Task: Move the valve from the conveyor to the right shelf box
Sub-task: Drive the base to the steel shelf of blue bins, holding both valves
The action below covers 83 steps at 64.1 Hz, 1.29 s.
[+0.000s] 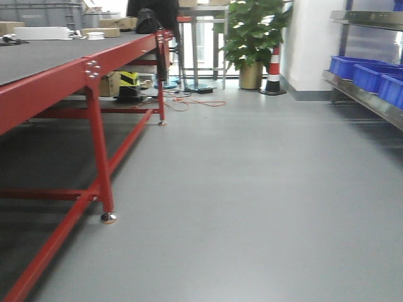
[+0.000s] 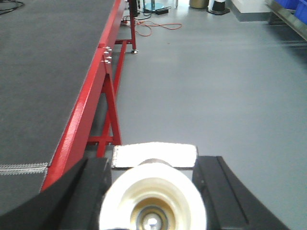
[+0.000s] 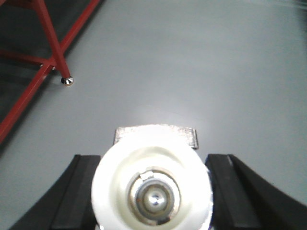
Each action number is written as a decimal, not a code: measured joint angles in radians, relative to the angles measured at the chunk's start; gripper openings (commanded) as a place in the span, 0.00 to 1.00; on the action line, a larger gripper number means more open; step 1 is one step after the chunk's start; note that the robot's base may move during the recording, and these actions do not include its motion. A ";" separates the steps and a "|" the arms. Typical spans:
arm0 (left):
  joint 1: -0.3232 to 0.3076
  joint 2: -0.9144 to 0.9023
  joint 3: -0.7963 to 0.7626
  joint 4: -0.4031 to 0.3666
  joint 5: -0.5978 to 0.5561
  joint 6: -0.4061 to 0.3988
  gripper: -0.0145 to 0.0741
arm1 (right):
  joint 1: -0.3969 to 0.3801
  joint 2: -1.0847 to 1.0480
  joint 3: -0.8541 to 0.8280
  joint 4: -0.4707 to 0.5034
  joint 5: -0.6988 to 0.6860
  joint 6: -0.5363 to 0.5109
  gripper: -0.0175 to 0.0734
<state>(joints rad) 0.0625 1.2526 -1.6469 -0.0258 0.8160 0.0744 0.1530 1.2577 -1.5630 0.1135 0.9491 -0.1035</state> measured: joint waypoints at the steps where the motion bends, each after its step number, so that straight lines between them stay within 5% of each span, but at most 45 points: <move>1: 0.000 0.000 0.000 0.000 0.000 0.000 0.04 | 0.000 0.000 0.000 0.000 0.000 0.000 0.02; 83: 0.000 0.000 0.000 0.000 0.000 0.000 0.04 | 0.000 -0.002 0.000 0.002 0.000 0.000 0.02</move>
<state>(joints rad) 0.0625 1.2526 -1.6469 -0.0258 0.8160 0.0744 0.1530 1.2560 -1.5630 0.1154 0.9491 -0.1035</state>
